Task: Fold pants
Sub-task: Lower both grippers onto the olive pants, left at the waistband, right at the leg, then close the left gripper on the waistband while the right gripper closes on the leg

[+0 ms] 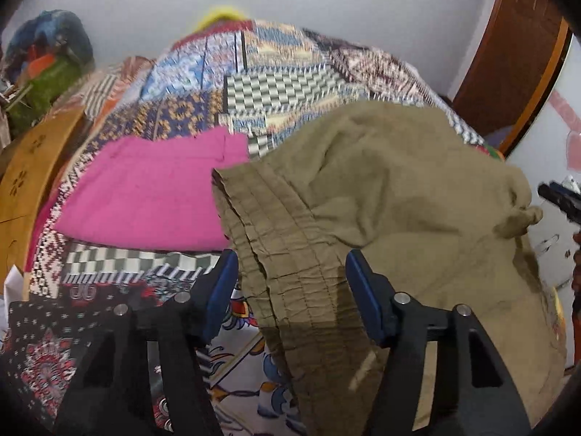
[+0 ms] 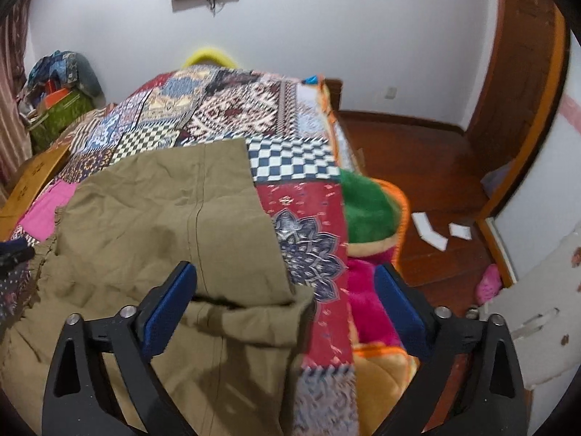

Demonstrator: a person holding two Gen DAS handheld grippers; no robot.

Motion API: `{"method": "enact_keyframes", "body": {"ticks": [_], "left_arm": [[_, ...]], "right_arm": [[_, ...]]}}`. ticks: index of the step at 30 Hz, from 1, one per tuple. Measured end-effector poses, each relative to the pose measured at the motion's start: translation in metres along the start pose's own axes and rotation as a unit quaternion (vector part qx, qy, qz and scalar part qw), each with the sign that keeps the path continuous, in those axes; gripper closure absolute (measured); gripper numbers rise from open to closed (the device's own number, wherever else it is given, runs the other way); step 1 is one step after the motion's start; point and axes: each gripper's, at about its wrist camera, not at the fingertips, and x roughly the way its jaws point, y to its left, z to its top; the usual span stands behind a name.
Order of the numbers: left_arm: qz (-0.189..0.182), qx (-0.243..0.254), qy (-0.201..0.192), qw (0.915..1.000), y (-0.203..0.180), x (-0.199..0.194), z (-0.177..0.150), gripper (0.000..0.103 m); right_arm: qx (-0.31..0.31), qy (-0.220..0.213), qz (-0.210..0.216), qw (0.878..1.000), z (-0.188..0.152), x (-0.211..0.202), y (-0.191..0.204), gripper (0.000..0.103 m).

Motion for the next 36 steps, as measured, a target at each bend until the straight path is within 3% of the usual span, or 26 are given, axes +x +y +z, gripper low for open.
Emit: {"method": "enact_keyframes", "body": {"ticks": [2, 6, 7, 8, 9, 11, 17, 22, 25, 28, 30, 32, 34, 36], "left_arm": [[-0.007, 0.002, 0.014, 0.9999, -0.002, 0.011, -0.001, 0.046], [-0.007, 0.017, 0.017, 0.9997, -0.009, 0.016, -0.004, 0.056], [-0.01, 0.021, 0.015, 0.9996, -0.01, 0.015, -0.004, 0.058], [-0.011, 0.024, 0.014, 0.9996, -0.011, 0.013, -0.004, 0.061], [-0.006, 0.027, 0.011, 0.9995, -0.012, 0.012, -0.004, 0.068], [0.01, 0.031, 0.009, 0.9994, -0.013, 0.01, -0.003, 0.075], [0.0, 0.008, 0.02, 0.9998, -0.005, 0.014, -0.012, 0.079], [0.018, 0.019, 0.026, 0.9993, -0.008, 0.023, -0.017, 0.081], [0.017, 0.017, 0.027, 0.9993, -0.005, 0.02, -0.015, 0.081], [-0.001, 0.001, 0.02, 0.9998, 0.005, 0.007, -0.01, 0.08], [-0.004, -0.008, 0.005, 0.9999, 0.014, -0.005, -0.004, 0.077], [0.007, -0.01, -0.013, 0.9998, 0.021, -0.015, 0.004, 0.066], [0.02, -0.013, -0.034, 0.9991, 0.028, -0.023, 0.013, 0.055], [0.018, -0.019, -0.041, 0.9988, 0.036, -0.025, 0.022, 0.054]], "right_arm": [[0.006, 0.022, 0.02, 1.0, 0.004, 0.015, -0.002, 0.021], [0.015, 0.062, 0.066, 0.996, 0.005, 0.036, -0.004, 0.049], [0.012, 0.068, 0.075, 0.995, 0.004, 0.038, -0.003, 0.063], [0.007, 0.072, 0.083, 0.994, 0.003, 0.038, -0.001, 0.07], [-0.001, 0.072, 0.079, 0.994, 0.001, 0.037, 0.002, 0.073], [-0.018, 0.064, 0.073, 0.995, -0.002, 0.032, 0.006, 0.089], [-0.06, 0.041, 0.034, 0.997, 0.0, 0.02, 0.013, 0.095], [-0.08, 0.052, -0.032, 0.995, 0.005, 0.041, 0.004, 0.097], [-0.064, 0.07, -0.032, 0.995, 0.006, 0.044, -0.006, 0.097], [-0.059, 0.062, -0.018, 0.996, 0.014, 0.027, -0.011, 0.096], [-0.062, 0.054, -0.012, 0.997, 0.016, 0.017, -0.007, 0.089], [-0.065, 0.045, -0.009, 0.997, 0.025, 0.011, -0.004, 0.062], [-0.062, 0.029, -0.003, 0.998, 0.036, 0.008, 0.0, 0.047], [-0.066, 0.02, 0.007, 0.998, 0.044, 0.008, 0.007, 0.044]]}}
